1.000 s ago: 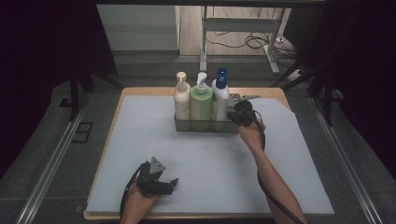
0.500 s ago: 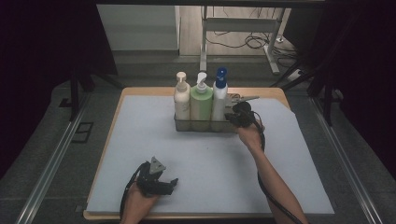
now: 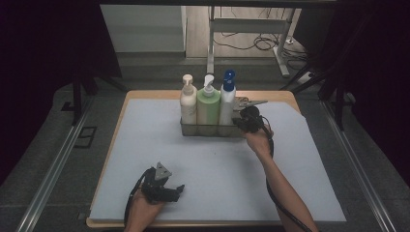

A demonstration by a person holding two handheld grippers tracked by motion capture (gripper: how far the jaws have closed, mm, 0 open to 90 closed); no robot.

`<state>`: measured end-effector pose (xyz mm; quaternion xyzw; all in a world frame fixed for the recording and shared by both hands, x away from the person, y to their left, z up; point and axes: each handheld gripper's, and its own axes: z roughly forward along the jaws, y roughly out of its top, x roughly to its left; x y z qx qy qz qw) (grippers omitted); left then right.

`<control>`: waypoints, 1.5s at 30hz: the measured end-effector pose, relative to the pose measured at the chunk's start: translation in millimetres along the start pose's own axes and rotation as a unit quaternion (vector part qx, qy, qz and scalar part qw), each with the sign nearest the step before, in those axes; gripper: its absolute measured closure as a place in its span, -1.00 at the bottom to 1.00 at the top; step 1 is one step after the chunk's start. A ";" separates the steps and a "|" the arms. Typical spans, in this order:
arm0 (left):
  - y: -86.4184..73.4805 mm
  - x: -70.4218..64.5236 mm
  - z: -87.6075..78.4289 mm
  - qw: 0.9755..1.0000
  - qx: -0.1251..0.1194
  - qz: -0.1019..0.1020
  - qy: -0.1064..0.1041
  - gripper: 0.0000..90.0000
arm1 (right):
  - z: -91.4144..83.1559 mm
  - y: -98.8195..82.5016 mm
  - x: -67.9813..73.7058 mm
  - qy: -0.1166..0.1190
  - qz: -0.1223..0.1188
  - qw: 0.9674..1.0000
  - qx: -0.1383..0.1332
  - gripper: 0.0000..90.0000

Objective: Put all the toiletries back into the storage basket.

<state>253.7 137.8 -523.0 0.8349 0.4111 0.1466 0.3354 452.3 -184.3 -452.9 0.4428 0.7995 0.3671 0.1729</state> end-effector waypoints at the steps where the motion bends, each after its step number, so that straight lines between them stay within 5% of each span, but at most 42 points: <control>1: 0.0 0.0 0.0 1.000 0.000 0.000 0.000 -0.73 | -0.1 0.0 0.0 0.000 0.000 1.000 0.001 0.99; 22: -0.1 -0.1 0.0 1.000 -0.001 0.000 0.000 -0.73 | -26.8 -1.6 -6.8 -0.018 -0.011 1.000 -0.019 -0.07; 45: -0.1 -0.2 0.1 1.000 -0.001 -0.001 0.000 -0.73 | -60.5 -21.0 1.4 0.000 -0.050 0.998 -0.025 -0.56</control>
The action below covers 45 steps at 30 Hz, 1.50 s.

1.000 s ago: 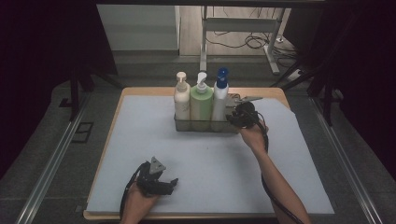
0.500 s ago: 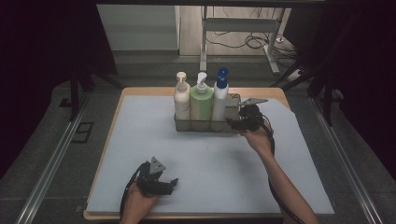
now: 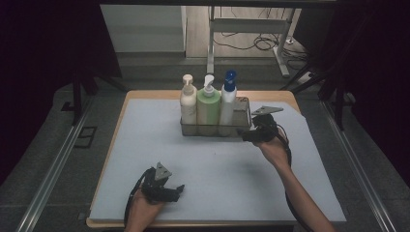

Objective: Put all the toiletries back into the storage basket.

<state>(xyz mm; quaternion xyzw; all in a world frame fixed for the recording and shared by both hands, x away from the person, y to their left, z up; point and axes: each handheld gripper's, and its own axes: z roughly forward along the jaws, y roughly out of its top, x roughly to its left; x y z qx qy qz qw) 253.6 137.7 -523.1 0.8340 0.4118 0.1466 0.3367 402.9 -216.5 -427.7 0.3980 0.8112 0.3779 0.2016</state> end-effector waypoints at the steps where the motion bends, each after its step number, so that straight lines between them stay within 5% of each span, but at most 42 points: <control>1: 0.0 0.0 0.0 1.000 0.000 0.000 0.000 -0.73 | -1.6 -1.0 0.0 0.001 0.000 1.000 0.000 -0.57; 18: 0.0 0.0 0.0 1.000 0.000 0.000 0.000 -0.73 | -37.0 -18.5 8.2 0.004 -0.039 0.999 0.013 -0.72; 32: 0.1 -0.1 -0.1 1.000 0.001 0.000 0.001 -0.73 | -52.2 -50.8 13.6 -0.003 -0.077 0.996 0.041 -0.96; 45: -0.1 -0.1 0.1 1.000 -0.001 0.000 0.001 -0.73 | -62.1 -88.1 13.4 0.009 -0.062 0.997 0.043 -1.00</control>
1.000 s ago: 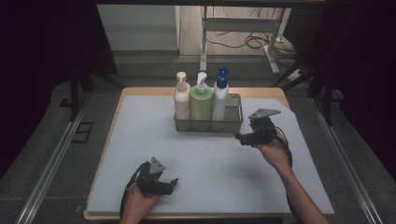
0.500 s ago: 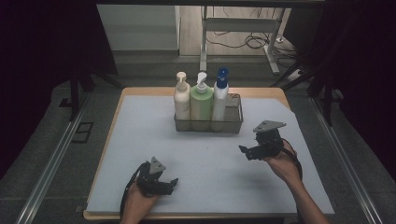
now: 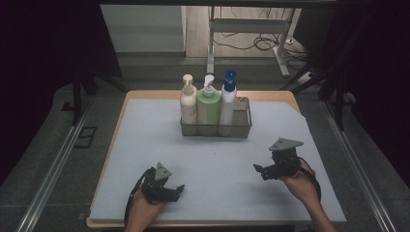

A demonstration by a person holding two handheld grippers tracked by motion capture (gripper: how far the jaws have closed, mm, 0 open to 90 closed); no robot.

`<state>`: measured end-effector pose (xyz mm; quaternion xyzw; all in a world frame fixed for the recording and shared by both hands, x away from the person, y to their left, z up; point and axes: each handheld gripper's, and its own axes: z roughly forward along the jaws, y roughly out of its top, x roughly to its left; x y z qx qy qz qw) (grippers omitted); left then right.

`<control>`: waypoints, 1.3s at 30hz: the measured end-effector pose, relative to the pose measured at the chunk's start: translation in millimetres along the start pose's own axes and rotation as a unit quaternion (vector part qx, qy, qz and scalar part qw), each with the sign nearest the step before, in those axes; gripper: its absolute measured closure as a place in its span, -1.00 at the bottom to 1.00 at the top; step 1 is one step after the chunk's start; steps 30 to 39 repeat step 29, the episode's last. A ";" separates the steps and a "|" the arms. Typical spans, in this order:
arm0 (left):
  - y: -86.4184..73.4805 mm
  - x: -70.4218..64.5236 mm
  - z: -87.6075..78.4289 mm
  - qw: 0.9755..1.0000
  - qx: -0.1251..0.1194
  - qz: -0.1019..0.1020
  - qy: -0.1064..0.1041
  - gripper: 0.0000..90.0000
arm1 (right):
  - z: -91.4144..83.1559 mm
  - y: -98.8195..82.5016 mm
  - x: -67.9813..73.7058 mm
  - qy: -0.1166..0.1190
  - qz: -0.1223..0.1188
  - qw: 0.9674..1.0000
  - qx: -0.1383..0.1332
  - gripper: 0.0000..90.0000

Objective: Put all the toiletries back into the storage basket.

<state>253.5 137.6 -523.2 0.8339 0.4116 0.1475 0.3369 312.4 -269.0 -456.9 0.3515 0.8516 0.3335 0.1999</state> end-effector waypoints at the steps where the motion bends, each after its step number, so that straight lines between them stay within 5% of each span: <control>1: 0.0 -0.1 0.0 1.000 0.000 0.000 0.000 -0.73 | 0.2 -3.5 0.6 0.000 0.003 1.000 -0.001 -1.00; 20: -0.1 0.0 0.0 1.000 0.000 0.000 0.000 -0.73 | 24.7 -63.4 5.8 0.013 0.032 0.999 0.017 -1.00; 25: -0.1 -0.2 0.0 1.000 0.000 0.000 0.000 -0.73 | 26.2 -64.9 2.6 0.024 0.050 0.998 0.019 -1.00; 39: -0.1 -0.2 0.1 1.000 0.000 0.001 0.000 -0.73 | 26.3 -65.4 2.7 0.024 0.049 0.998 0.018 -1.00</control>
